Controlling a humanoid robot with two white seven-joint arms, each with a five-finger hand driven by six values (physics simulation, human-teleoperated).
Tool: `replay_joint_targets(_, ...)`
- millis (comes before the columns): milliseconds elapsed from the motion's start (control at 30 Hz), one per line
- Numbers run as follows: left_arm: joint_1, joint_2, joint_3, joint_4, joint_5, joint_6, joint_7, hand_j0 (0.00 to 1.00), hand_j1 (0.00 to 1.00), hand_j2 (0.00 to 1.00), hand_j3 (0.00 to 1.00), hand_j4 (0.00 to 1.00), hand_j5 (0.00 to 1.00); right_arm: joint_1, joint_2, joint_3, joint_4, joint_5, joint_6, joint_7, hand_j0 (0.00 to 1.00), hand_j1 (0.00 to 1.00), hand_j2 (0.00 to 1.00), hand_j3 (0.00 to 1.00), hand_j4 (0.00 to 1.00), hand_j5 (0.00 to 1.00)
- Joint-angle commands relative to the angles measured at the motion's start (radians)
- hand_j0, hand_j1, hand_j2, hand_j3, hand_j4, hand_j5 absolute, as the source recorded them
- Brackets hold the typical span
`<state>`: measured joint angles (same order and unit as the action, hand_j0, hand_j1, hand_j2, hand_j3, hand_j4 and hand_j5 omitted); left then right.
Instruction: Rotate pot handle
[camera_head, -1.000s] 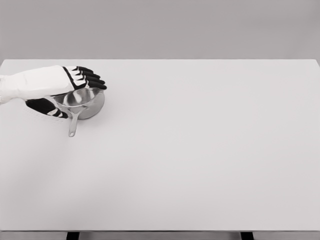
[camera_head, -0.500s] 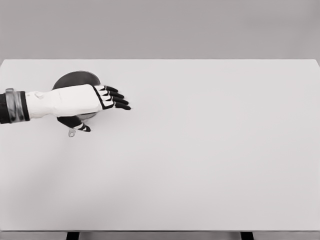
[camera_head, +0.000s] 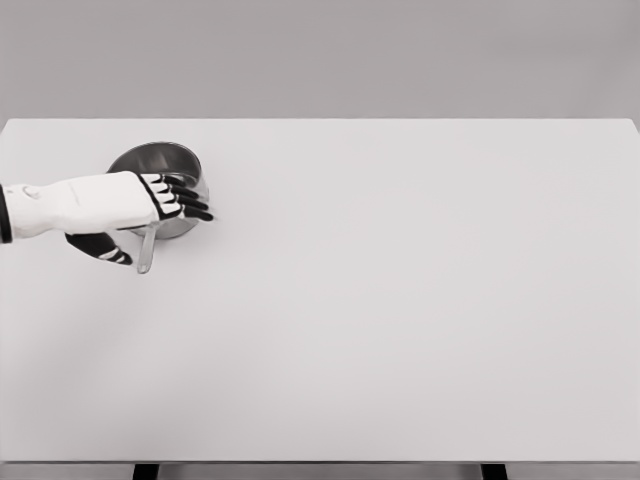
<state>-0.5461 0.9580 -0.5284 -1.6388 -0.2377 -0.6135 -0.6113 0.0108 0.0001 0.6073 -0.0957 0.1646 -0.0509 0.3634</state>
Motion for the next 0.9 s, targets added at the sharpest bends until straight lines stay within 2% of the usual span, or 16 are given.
replay_joint_targets(0,0.000,0.007,0.002,0.019,0.006,0.003,0.000,1.00,1.00,1.00,1.00,1.00,1.00,0.000,0.000,0.000,-0.001,0.000,0.000,0.000,1.00,1.00,1.00,1.00,1.00,1.00)
replay_joint_targets(67,-0.009,0.016,0.018,0.019,0.012,0.003,0.000,1.00,1.00,1.00,1.00,1.00,1.00,0.000,0.000,0.000,-0.001,0.000,0.000,0.000,1.00,1.00,1.00,1.00,1.00,1.00)
replay_joint_targets(167,-0.017,-0.027,0.030,-0.003,0.054,0.003,0.000,1.00,1.00,1.00,1.00,1.00,1.00,0.002,0.000,0.000,-0.001,0.000,0.000,0.000,1.00,1.00,1.00,1.00,1.00,1.00)
replay_joint_targets(233,-0.026,-0.094,0.019,-0.019,0.063,0.003,0.000,1.00,1.00,1.00,1.00,1.00,1.00,0.002,0.000,0.002,0.001,0.000,-0.001,0.000,1.00,1.00,1.00,1.00,1.00,1.00)
replay_joint_targets(367,-0.038,-0.151,0.015,-0.016,0.057,0.003,0.000,1.00,1.00,1.00,1.00,1.00,1.00,0.002,0.000,0.000,0.001,0.000,0.000,0.002,1.00,1.00,1.00,1.00,1.00,1.00)
replay_joint_targets(433,-0.038,-0.168,-0.022,-0.007,0.049,0.006,0.000,1.00,1.00,1.00,1.00,1.00,1.00,0.000,0.000,0.000,0.001,0.000,0.000,0.000,1.00,1.00,1.00,1.00,1.00,1.00)
replay_joint_targets(533,-0.017,-0.166,-0.025,0.002,-0.075,0.015,0.000,1.00,1.00,1.00,1.00,1.00,1.00,0.002,0.000,0.000,0.001,0.000,0.000,0.000,1.00,1.00,1.00,1.00,1.00,1.00)
replay_joint_targets(600,-0.008,-0.156,-0.025,0.002,-0.115,0.012,0.000,1.00,1.00,1.00,1.00,1.00,1.00,0.002,0.000,0.000,-0.001,0.000,0.000,0.000,1.00,1.00,1.00,1.00,1.00,1.00)
replay_joint_targets(867,0.018,-0.059,-0.021,0.004,-0.153,0.011,0.024,1.00,1.00,1.00,1.00,1.00,1.00,0.002,0.000,0.000,0.001,0.000,-0.001,0.002,1.00,1.00,1.00,1.00,1.00,1.00)
